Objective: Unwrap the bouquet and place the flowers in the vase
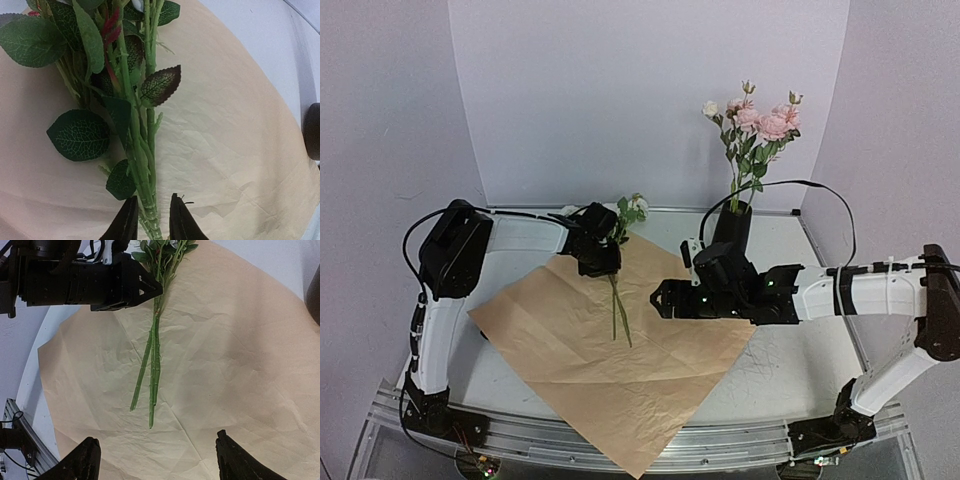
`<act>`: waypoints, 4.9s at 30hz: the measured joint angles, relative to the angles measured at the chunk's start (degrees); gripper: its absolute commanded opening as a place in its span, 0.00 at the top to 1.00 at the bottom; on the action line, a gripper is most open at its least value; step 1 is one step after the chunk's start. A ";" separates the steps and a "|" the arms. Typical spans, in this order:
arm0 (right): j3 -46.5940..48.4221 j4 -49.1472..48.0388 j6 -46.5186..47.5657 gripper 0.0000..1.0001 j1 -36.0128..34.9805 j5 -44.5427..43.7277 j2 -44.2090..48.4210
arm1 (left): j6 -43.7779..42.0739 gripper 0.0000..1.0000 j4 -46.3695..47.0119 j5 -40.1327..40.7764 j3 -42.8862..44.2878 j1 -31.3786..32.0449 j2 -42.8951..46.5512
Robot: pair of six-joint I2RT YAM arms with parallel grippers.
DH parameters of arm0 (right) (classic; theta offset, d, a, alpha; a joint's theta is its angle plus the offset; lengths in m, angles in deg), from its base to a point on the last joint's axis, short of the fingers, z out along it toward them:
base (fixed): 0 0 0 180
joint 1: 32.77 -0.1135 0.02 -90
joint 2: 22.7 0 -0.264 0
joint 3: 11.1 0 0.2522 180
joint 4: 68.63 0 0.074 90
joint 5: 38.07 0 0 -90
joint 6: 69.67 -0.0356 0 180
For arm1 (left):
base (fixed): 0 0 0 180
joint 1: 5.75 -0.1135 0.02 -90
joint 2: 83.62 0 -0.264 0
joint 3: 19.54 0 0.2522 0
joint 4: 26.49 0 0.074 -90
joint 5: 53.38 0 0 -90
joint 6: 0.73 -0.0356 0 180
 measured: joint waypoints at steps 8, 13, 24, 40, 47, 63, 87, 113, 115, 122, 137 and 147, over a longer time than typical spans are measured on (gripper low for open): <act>0.00 -0.02 -0.05 0.21 0.00 -0.07 -0.13 | -0.03 0.83 -0.53 -0.12 1.61 -0.09 -1.57; 0.00 -0.06 -0.05 0.21 0.00 -0.11 -0.37 | 0.04 0.99 -0.58 0.64 1.68 -0.16 -1.75; 0.02 -0.25 0.03 0.21 0.00 -0.78 -1.73 | -2.19 1.00 -2.05 4.12 -0.82 -0.35 2.25; 13.44 0.31 3.89 0.28 0.73 0.22 -1.43 | -9.22 1.00 2.91 -6.45 -17.10 -0.42 32.73; 18.74 -1.87 3.88 0.30 2.43 4.46 1.17 | -11.27 1.00 14.30 -19.41 -29.43 -0.37 44.90; 23.45 -11.11 -0.36 0.39 2.62 16.87 -0.34 | -11.72 0.99 27.78 -34.04 -32.84 2.00 51.45; 23.41 -12.67 -4.15 1.00 2.62 14.38 -3.08 | -13.62 0.40 28.31 -34.55 -32.99 4.82 51.63; 31.24 -9.70 50.27 1.00 4.87 -35.26 10.10 | -14.06 0.30 28.68 -21.43 -37.43 5.02 51.62; 32.85 -10.57 52.63 1.00 6.65 -35.13 9.76 | -14.03 0.30 28.69 -21.32 -37.43 5.02 51.44; 38.33 -14.32 56.90 1.00 12.89 -33.32 4.67 | -14.02 0.30 28.67 -20.33 -37.40 5.02 50.82; 38.65 -15.93 54.48 1.00 17.65 -28.98 -4.93 | -14.10 0.30 28.65 -18.84 -37.36 5.02 49.24; 36.30 -17.62 47.68 1.00 20.94 -29.08 -6.48 | -14.32 0.30 28.63 -18.55 -37.36 5.02 48.14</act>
